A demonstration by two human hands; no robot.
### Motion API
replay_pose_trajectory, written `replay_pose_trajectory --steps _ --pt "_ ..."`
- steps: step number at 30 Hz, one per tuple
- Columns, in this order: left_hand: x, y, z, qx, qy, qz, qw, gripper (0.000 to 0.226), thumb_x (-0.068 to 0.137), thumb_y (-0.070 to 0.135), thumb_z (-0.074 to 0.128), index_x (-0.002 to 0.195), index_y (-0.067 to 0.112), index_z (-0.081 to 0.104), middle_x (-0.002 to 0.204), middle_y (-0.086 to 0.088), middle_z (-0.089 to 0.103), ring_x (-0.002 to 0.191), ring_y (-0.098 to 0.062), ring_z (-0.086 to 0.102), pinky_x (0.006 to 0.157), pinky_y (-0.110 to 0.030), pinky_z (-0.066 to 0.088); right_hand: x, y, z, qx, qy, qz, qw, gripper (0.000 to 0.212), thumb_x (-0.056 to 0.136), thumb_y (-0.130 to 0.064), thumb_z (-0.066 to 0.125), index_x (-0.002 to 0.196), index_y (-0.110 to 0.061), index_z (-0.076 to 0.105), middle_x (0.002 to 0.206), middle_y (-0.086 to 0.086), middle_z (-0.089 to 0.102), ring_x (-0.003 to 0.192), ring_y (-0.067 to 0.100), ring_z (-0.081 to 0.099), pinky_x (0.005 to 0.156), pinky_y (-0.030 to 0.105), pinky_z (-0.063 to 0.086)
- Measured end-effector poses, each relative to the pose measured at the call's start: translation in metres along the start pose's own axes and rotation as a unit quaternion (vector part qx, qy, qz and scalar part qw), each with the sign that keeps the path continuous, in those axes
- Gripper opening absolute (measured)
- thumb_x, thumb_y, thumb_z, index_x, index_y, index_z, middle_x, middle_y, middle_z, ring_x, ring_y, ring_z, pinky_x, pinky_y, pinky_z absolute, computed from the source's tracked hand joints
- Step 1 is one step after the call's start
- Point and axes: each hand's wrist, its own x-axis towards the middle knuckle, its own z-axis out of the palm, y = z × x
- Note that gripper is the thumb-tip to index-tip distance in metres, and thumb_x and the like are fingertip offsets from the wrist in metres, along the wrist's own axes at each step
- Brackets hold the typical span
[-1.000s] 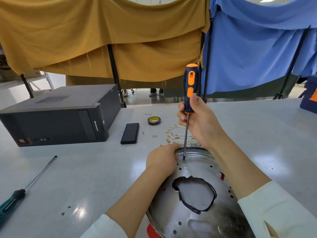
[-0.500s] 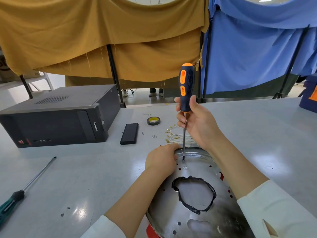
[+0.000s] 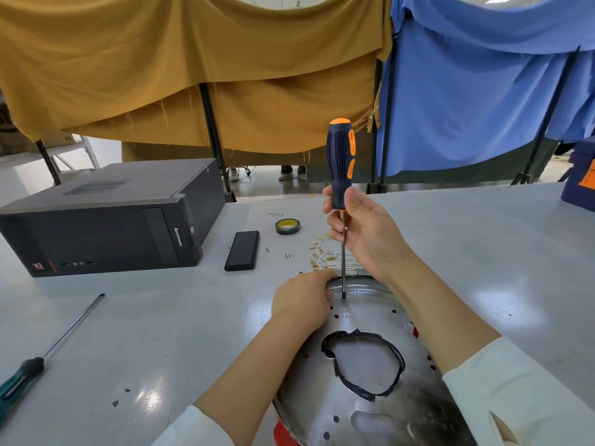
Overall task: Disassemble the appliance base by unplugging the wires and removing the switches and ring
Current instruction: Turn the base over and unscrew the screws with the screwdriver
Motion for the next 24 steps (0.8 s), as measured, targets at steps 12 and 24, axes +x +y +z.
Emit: replay_pose_trajectory --steps 12,24 --pt "-0.0014 0.0014 -0.0012 -0.053 0.031 0.019 0.998 0.027 0.083 0.011 0.048 0.086 0.034 0.062 0.097 0.012 0.058 0.084 -0.016 0.054 0.063 -0.024 0.036 -0.0010 0.0010 0.0016 -0.003 0.006 -0.018 1.000 0.019 0.089 -0.026 0.049 0.095 -0.008 0.046 0.078 0.004 0.061 0.057 0.014 0.037 0.054 0.023 0.031" --pt "-0.0034 0.0004 -0.0030 -0.060 -0.011 0.022 0.998 0.016 0.082 0.042 0.059 0.097 0.038 0.062 0.099 0.017 0.062 0.094 -0.012 0.057 0.066 -0.024 0.036 0.0002 0.0006 -0.0023 -0.006 0.023 -0.008 1.000 0.022 0.087 -0.027 0.056 0.095 -0.010 0.044 0.071 0.000 0.047 0.051 0.010 0.031 0.052 0.022 0.027"
